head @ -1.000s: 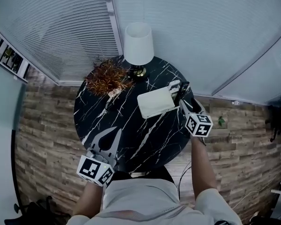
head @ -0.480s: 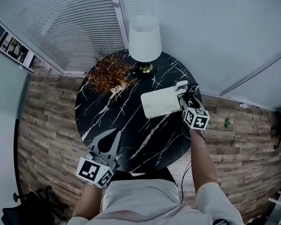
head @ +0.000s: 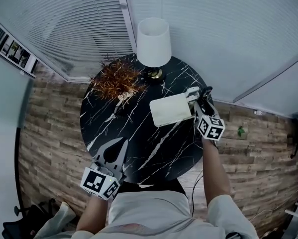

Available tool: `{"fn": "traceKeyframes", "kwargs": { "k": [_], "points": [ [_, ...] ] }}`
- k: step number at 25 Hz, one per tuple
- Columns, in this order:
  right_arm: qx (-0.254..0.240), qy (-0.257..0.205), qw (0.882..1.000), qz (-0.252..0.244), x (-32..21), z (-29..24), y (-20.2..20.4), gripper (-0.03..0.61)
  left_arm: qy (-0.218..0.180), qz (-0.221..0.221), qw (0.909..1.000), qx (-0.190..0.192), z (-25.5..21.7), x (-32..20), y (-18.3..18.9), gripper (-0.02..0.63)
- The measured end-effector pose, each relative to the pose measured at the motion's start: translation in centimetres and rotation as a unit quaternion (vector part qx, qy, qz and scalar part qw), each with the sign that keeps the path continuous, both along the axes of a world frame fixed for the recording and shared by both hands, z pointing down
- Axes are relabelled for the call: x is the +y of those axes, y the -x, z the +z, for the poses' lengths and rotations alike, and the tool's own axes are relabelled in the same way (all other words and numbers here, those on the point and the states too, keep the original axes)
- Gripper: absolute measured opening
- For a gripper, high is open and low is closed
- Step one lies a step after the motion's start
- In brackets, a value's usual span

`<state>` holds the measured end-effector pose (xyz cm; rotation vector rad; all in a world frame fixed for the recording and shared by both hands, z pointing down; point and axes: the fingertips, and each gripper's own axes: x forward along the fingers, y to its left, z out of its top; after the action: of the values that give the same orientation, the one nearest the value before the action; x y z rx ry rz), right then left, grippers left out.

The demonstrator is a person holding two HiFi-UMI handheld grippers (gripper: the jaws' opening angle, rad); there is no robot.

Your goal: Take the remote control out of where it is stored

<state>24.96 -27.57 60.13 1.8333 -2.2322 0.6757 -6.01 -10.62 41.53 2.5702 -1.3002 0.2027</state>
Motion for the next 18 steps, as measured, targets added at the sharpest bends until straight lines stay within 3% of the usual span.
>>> {"fn": "traceKeyframes", "kwargs": {
  "k": [4, 9, 14, 18],
  "points": [
    [0.024, -0.036, 0.999, -0.006, 0.5, -4.1, -0.2, 0.209, -0.002, 0.007, 1.0, 0.005, -0.3, 0.0, 0.0, 0.009],
    [0.079, -0.035, 0.996, -0.018, 3.3, -7.4, -0.9, 0.209, -0.003, 0.021, 0.9997, 0.015, -0.4, -0.2, -0.2, 0.008],
    [0.152, 0.026, 0.986, -0.056, 8.6, -6.9, -0.9, 0.207, -0.007, 0.039, 0.9988, 0.029, -0.5, -0.3, -0.7, 0.008],
    [0.219, 0.097, 0.966, -0.103, 12.9, -3.8, -0.3, 0.207, -0.011, 0.052, 0.9979, 0.037, -0.9, 0.0, -1.2, 0.009]
  ]
}}
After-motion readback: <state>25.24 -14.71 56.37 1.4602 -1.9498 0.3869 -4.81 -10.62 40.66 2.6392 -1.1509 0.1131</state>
